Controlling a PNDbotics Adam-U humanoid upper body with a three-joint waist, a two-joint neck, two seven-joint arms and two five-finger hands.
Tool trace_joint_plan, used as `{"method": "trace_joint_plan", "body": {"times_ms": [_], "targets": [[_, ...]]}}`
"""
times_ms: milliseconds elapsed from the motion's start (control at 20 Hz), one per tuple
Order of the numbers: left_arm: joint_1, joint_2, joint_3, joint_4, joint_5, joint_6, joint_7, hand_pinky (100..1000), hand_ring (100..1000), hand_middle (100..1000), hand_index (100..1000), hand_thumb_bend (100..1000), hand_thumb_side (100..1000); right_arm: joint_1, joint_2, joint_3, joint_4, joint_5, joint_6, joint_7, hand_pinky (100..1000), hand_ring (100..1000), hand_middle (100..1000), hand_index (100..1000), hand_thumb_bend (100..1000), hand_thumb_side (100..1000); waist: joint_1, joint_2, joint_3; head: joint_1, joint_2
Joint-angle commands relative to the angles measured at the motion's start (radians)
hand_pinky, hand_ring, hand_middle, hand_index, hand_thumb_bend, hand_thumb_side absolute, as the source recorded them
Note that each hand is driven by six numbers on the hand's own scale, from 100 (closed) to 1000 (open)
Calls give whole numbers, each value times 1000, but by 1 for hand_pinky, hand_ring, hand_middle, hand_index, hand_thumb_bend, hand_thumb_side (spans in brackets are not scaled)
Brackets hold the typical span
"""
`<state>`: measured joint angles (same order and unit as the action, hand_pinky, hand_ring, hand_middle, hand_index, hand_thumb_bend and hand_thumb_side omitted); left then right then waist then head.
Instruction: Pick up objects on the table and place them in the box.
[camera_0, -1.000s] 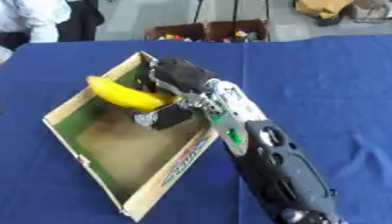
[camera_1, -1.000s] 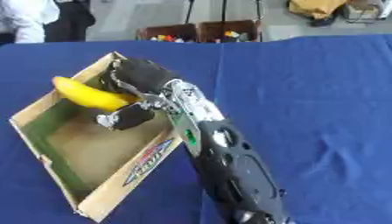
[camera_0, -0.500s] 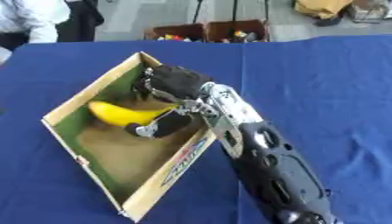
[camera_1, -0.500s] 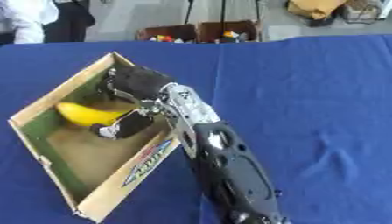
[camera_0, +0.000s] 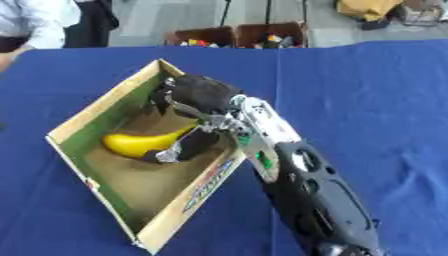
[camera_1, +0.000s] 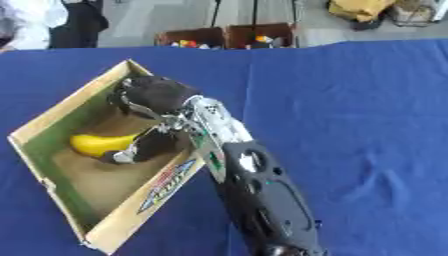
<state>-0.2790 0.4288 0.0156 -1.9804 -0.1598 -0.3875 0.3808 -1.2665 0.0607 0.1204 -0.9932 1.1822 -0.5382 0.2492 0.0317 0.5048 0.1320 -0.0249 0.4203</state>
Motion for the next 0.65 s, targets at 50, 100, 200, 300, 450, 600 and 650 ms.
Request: {"method": "trace_joint_plan", "body": {"times_ms": [50, 100, 200, 300, 450, 600, 650], "targets": [[-2, 10, 2, -20, 2, 3, 0, 687, 718, 836, 885, 100, 864, -13, 12, -6, -58, -45, 19, -6, 565, 631, 510, 725, 531, 625, -7, -247, 1, 1, -15], [-2, 10, 2, -20, 2, 3, 0, 687, 718, 836, 884, 100, 864, -11, 11, -6, -74, -60, 26, -5, 566, 628, 506, 723, 537, 631, -7, -248, 1, 2, -15], [-1, 10, 3, -20, 2, 3, 2, 687, 718, 836, 884, 100, 863, -7, 5, -9, -112, -93, 44, -6, 567, 624, 500, 720, 550, 640, -5, -249, -1, 3, -15], [-1, 11, 3, -20, 1, 2, 3, 687, 718, 835, 884, 100, 863, 0, -4, -12, -157, -132, 67, -3, 571, 620, 497, 718, 471, 742, -3, -249, -3, 4, -15], [1, 11, 5, -20, 0, 2, 6, 687, 717, 836, 884, 100, 862, 17, -25, -20, -238, -206, 111, 3, 581, 613, 483, 712, 596, 671, -1, -249, -7, 7, -13], [2, 11, 7, -20, -1, 1, 9, 688, 717, 836, 884, 100, 862, 34, -60, -32, -340, -288, 170, 5, 582, 613, 484, 709, 599, 693, 1, -249, -12, 12, -11], [3, 11, 8, -20, -2, 1, 10, 688, 717, 835, 884, 100, 861, 41, -75, -33, -374, -312, 189, 3, 581, 614, 486, 708, 593, 704, 2, -249, -13, 14, -10]]}}
